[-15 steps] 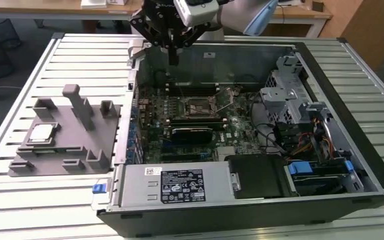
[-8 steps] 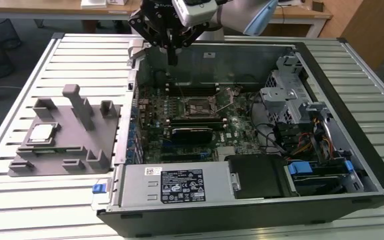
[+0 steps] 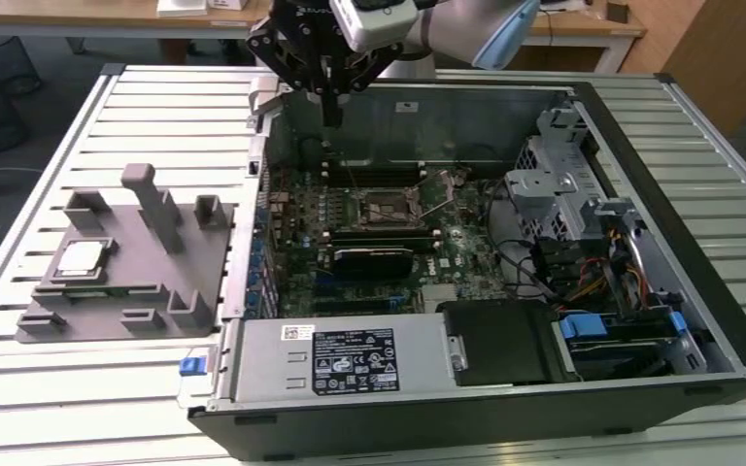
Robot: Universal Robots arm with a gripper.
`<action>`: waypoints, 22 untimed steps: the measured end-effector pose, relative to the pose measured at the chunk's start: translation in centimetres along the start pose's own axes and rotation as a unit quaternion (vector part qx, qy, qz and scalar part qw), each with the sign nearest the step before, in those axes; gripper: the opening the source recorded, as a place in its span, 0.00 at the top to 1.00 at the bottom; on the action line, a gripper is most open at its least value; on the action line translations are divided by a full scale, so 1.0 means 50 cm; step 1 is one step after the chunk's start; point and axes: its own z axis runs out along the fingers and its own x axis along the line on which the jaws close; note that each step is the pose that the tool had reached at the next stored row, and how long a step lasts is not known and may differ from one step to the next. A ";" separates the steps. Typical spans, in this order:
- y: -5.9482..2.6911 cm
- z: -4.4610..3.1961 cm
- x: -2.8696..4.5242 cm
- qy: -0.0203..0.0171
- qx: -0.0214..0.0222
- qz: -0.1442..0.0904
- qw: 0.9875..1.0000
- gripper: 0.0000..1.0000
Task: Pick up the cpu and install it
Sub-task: 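Reach for the cpu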
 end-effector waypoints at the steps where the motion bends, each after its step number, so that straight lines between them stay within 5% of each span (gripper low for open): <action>1: 0.000 0.000 0.001 0.000 0.000 0.000 1.000 0.89; 22: -0.001 0.000 0.015 0.000 0.000 0.000 1.000 0.89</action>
